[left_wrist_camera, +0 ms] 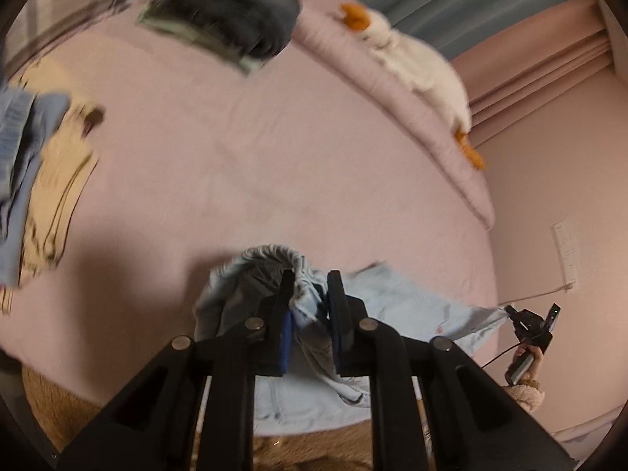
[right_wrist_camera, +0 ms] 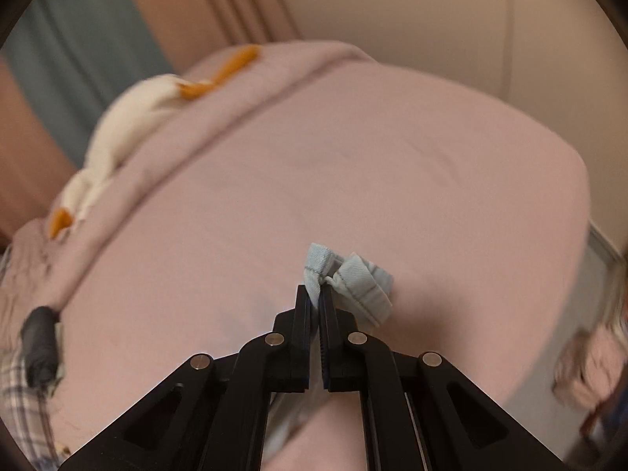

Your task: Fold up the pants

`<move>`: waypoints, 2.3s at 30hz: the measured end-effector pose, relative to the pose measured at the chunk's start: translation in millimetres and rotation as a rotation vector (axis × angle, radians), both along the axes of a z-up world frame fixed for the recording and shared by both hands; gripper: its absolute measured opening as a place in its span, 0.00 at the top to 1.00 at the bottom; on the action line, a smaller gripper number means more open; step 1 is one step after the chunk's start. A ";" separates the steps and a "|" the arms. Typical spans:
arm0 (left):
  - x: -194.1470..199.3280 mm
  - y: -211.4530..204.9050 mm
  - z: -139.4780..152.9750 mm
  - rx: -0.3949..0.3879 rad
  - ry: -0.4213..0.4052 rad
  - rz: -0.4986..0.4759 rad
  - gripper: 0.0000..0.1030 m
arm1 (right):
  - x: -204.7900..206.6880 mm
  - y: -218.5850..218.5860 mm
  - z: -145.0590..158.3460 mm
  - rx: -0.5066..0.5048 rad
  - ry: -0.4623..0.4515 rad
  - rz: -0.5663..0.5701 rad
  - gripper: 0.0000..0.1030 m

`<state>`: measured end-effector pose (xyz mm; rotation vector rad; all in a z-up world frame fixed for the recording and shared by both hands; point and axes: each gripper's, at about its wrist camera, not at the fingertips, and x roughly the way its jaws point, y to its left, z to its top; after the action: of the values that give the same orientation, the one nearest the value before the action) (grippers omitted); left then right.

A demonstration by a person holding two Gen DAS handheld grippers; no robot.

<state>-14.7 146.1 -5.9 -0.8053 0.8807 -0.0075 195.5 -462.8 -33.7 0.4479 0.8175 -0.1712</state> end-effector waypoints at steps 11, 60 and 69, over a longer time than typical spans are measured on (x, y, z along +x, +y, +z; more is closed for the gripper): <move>-40.6 4.3 -47.1 -0.039 0.137 0.008 0.86 | -42.0 -41.9 -37.0 -0.015 0.149 -0.150 0.96; -77.5 -8.4 -76.4 -0.054 0.244 0.012 0.85 | -53.2 -85.9 -103.6 0.072 0.160 -0.171 0.96; -70.2 -22.6 -89.2 0.072 0.294 -0.059 0.77 | -53.6 -95.4 -135.5 0.063 0.238 -0.181 0.95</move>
<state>-84.9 123.5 -95.2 -0.7231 1.1760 0.0921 141.9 -558.2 -169.2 0.5688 1.0176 -0.3728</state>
